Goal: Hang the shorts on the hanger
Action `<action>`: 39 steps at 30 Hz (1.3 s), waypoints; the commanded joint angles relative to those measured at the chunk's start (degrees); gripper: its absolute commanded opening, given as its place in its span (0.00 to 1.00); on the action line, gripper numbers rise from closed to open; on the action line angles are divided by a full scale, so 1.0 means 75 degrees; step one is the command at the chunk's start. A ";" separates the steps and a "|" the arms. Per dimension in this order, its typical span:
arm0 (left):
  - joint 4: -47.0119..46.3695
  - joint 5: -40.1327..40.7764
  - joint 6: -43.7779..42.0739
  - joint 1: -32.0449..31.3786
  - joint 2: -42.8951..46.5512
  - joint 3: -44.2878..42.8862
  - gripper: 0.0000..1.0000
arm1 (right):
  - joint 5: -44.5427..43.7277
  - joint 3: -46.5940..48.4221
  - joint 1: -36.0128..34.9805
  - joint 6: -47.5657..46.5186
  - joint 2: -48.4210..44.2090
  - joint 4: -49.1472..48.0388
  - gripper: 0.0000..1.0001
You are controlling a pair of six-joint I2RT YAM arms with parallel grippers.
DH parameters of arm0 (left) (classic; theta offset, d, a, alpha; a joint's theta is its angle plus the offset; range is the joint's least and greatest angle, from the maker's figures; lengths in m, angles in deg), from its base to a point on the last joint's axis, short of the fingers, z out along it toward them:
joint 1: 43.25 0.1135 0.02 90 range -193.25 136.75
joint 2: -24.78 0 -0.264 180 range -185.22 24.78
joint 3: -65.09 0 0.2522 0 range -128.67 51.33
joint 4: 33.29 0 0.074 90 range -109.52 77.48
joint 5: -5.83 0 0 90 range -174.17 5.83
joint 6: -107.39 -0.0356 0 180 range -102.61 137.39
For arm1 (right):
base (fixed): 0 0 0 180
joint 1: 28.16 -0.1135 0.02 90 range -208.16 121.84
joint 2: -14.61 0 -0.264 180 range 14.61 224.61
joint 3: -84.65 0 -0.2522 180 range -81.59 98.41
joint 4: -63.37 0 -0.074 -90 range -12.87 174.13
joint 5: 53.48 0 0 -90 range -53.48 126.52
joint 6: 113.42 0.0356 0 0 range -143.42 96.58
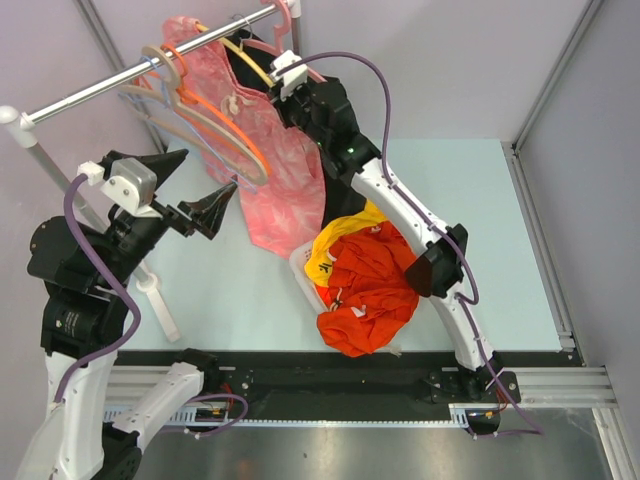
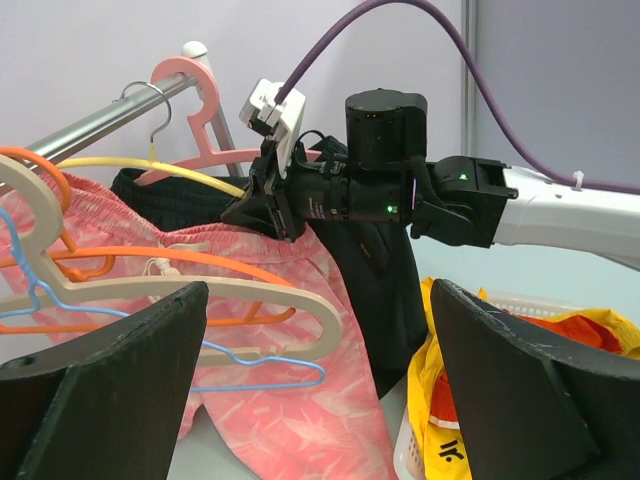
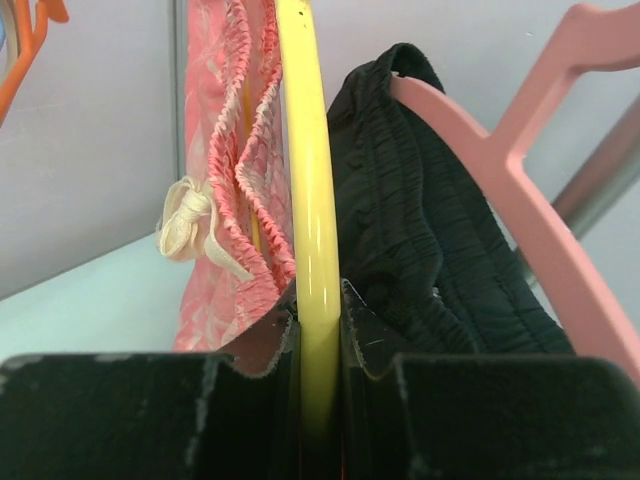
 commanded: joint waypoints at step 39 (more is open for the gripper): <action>0.4174 0.0137 -0.1297 0.0066 -0.1108 -0.1508 1.00 | 0.0626 -0.4256 -0.0213 -0.0505 -0.5911 0.0087 0.82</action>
